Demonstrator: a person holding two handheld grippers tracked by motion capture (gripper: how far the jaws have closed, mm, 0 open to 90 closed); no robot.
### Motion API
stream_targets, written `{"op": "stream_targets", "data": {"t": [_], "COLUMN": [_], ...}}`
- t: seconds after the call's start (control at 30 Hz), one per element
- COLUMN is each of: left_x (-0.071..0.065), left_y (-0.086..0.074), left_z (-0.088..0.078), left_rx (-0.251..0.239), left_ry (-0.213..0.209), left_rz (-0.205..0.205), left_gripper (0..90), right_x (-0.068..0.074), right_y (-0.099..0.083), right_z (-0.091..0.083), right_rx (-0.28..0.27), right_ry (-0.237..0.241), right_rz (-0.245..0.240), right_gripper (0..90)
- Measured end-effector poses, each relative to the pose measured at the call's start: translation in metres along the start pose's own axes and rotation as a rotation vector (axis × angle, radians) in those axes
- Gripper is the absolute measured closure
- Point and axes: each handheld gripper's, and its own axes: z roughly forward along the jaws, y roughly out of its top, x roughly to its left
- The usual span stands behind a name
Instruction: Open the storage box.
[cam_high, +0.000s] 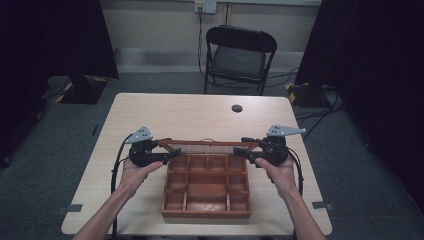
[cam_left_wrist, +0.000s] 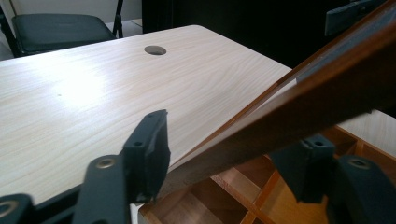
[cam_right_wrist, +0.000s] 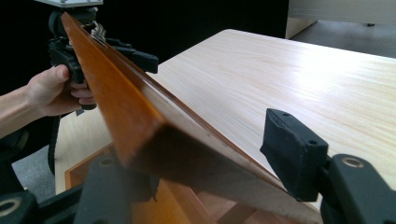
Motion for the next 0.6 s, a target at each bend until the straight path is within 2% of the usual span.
{"op": "stream_targets", "data": {"t": [0.07,0.23,0.6], "left_x": [0.0,0.001,0.007], "left_y": [0.001,0.007,0.008], "left_z": [0.0,0.003,0.005], "left_rx": [0.002,0.01,-0.005], "left_ry": [0.002,0.011,0.016], "left_rz": [0.009,0.019,0.008], "left_gripper": [43.0,45.4,47.4], "right_x": [-0.001,-0.008,-0.02], "right_y": [0.0,0.002,0.0], "right_z": [0.0,0.003,0.008], "right_rx": [-0.002,-0.022,-0.022], "right_ry": [-0.001,-0.01,-0.022], "right_rz": [0.002,0.015,0.029], "right_gripper": [40.7,41.6,44.0]}}
